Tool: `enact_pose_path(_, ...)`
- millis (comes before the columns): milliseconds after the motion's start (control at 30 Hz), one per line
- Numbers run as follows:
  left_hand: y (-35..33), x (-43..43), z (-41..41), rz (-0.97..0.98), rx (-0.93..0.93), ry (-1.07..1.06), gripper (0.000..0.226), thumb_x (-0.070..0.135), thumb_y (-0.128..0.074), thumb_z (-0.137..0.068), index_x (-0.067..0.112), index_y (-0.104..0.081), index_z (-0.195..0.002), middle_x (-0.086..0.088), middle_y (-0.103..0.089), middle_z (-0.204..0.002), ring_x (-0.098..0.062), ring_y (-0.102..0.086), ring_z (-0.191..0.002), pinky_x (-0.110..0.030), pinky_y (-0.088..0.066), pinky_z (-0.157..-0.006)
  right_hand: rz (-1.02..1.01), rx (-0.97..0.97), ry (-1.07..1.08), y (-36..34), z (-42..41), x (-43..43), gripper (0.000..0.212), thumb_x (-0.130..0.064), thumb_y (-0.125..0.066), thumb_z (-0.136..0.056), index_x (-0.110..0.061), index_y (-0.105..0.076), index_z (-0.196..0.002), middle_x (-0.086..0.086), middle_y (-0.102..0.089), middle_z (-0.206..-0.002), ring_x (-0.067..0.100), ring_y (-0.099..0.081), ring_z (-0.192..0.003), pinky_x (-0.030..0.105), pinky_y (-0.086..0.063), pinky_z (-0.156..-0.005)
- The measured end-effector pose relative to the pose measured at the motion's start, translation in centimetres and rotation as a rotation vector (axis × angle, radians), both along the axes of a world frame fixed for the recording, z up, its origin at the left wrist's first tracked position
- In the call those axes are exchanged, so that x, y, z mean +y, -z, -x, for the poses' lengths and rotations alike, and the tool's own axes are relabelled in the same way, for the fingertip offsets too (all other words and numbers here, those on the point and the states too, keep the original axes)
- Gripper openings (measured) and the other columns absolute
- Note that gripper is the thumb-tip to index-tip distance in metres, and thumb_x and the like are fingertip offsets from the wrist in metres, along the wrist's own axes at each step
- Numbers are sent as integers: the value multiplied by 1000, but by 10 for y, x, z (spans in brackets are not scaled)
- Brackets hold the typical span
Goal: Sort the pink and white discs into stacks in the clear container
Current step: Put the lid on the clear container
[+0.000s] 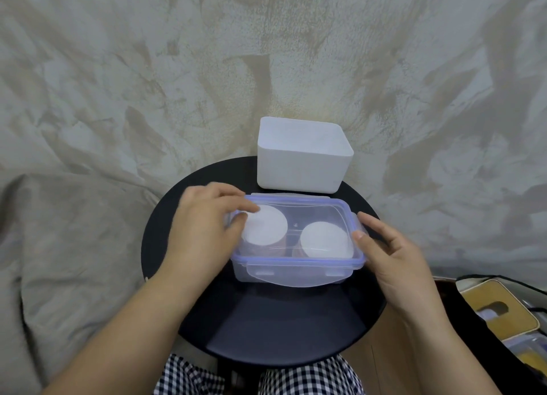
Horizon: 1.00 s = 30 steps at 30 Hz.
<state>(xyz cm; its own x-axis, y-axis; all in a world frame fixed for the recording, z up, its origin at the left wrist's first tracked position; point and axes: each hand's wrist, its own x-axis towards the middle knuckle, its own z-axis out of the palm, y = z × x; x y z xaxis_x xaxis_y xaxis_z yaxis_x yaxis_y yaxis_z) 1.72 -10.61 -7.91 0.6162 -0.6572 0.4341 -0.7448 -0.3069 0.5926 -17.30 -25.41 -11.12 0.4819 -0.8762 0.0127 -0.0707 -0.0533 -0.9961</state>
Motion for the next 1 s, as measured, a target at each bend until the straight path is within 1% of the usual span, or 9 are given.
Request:
enact_pose_path(100,-11,-10,7,-150,-209,87,42,-11,-55,-71,24,-75,-82,11,-68,-94,-21,-49,-92,-31,-39,-81,38,24,-11,-3,-1,1,25,-12,-61,-87,-25,-63,-109,-7,-68,-109,1,-64,-95,9,-51,-76)
enact_pose_path(200,-12,-19,17,-286,-236,144,38,5,-45,-83,27,-68,-105,13,-60,-110,-18,-48,-102,-23,-32,-80,77,47,-25,-5,-1,1,25,-11,-59,-88,-21,-64,-111,-13,-67,-106,-7,-63,-89,5,-47,-68)
enact_pose_path(333,0,-16,25,-225,-304,165,33,33,-38,-79,28,-71,-85,7,-66,-88,-23,-61,-79,-31,-48,-62,171,78,5,-4,-2,7,25,-12,-58,-89,-23,-63,-111,-14,-64,-111,-14,-59,-92,3,-44,-74)
enact_pose_path(433,10,-12,25,-202,-251,160,35,41,-37,-83,31,-70,-92,8,-65,-98,-22,-59,-91,-30,-43,-72,362,176,77,-2,0,15,25,-12,-55,-90,-15,-63,-113,-4,-56,-119,-27,-47,-92,-6,-33,-74)
enact_pose_path(533,18,-13,25,-121,-223,137,35,42,-38,-84,31,-69,-96,9,-64,-104,-17,-52,-100,-30,-36,-81,455,274,64,3,3,23,34,-23,-49,-93,-18,-57,-126,-12,-54,-124,-18,-46,-101,-1,-30,-83)
enact_pose_path(667,22,-13,25,-63,-179,143,36,42,-38,-84,31,-70,-98,8,-64,-108,-13,-43,-104,-31,-35,-86,374,295,25,2,3,34,44,-31,-43,-94,-26,-42,-138,-26,-38,-126,-7,-37,-115,14,-28,-93)
enact_pose_path(767,23,-13,25,-54,-169,141,37,43,-38,-84,31,-70,-99,8,-63,-110,-16,-47,-106,-33,-37,-88,344,309,9,-1,3,34,45,-31,-41,-95,-26,-39,-139,-26,-36,-124,-8,-36,-112,10,-26,-89)
enact_pose_path(900,25,-13,24,-41,-159,147,37,43,-39,-84,31,-71,-99,8,-63,-111,-12,-40,-107,-33,-35,-89,331,317,-11,-2,4,32,45,-29,-41,-94,-24,-40,-139,-26,-38,-121,-7,-37,-112,-9,-25,-74)
enact_pose_path(1000,26,-13,24,-39,-158,146,37,43,-39,-85,31,-70,-99,7,-63,-111,-12,-40,-107,-33,-35,-89,311,302,-23,1,5,31,44,-28,-42,-94,-22,-41,-138,-25,-38,-125,-8,-35,-116,-13,-22,-74)
